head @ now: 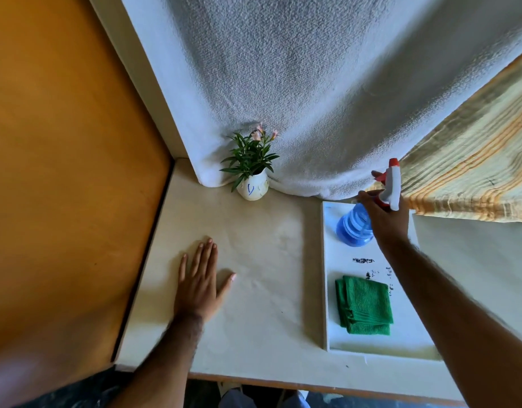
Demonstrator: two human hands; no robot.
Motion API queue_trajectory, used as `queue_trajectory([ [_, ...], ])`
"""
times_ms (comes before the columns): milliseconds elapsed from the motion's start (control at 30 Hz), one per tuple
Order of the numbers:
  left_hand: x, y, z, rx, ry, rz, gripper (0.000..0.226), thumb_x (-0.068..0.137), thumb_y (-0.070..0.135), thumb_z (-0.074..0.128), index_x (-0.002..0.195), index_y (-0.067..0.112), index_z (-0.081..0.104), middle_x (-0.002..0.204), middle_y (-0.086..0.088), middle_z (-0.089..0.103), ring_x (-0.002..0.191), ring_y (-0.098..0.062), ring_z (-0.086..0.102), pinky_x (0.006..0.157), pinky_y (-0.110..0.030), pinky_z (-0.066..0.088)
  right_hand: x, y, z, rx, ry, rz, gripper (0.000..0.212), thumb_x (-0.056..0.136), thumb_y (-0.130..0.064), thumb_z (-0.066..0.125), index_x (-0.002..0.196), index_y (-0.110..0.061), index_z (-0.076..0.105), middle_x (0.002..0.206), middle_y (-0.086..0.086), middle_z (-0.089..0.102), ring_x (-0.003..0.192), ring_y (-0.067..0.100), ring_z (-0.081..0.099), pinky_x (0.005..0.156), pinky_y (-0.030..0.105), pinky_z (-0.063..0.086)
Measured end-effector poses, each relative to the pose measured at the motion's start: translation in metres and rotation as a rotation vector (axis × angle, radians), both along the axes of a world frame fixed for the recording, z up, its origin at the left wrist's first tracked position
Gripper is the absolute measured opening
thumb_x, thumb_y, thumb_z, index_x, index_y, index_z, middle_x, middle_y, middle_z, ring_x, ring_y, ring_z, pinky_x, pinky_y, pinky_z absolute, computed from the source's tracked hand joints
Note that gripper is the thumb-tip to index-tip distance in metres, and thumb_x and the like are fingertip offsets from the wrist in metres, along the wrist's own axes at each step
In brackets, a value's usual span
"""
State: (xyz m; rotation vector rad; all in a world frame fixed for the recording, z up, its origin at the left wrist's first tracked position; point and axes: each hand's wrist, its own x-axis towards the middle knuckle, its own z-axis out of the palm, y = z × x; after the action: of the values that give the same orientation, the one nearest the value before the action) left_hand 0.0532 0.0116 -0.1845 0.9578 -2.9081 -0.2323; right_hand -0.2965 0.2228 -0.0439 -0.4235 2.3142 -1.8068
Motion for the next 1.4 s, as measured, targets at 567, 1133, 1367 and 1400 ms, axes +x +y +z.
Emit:
queue_trajectory([
  [567,0.001,0.000,-0.002,-0.076,0.096,0.004,0.082,0.097,0.061,0.047,0.158,0.006,0.040,0.167,-0.011,0.039,0.153,-0.028,0.040,0.121,-0.061,0.038,0.125,-0.119,-0.016,0.567,-0.084,0.401,0.024,0.067,-0.033,0.060,0.089,-0.025,0.066,0.076,0.000,0.072,0.077,0.026,0.069,0.072,0.037,0.058],
  [1133,0.001,0.000,-0.005,-0.098,0.092,0.006,0.083,0.097,0.061,0.050,0.159,0.007,0.038,0.168,-0.011,0.038,0.155,-0.028,0.036,0.122,-0.061,0.038,0.128,-0.148,-0.024,0.781,-0.084,0.266,0.028,0.071,-0.051,0.059,0.065,-0.023,0.058,0.061,-0.005,0.063,0.064,0.023,0.063,0.051,0.025,0.036],
  [1367,0.000,0.001,-0.002,-0.125,0.116,0.005,0.081,0.096,0.059,0.053,0.156,0.006,0.043,0.165,-0.012,0.042,0.153,-0.029,0.041,0.120,-0.062,0.041,0.125,-0.148,-0.023,0.788,-0.108,0.254,0.028,0.070,-0.049,0.060,0.066,-0.022,0.065,0.049,-0.007,0.063,0.055,0.014,0.062,0.048,0.022,0.035],
  [1400,0.000,0.001,-0.001,-0.125,0.114,0.004,0.081,0.096,0.059,0.054,0.156,0.006,0.043,0.165,-0.012,0.042,0.153,-0.029,0.041,0.119,-0.062,0.041,0.125,-0.148,-0.023,0.784,-0.107,0.249,0.028,0.070,-0.049,0.060,0.066,-0.022,0.064,0.047,-0.009,0.061,0.052,0.010,0.059,0.047,0.021,0.034],
])
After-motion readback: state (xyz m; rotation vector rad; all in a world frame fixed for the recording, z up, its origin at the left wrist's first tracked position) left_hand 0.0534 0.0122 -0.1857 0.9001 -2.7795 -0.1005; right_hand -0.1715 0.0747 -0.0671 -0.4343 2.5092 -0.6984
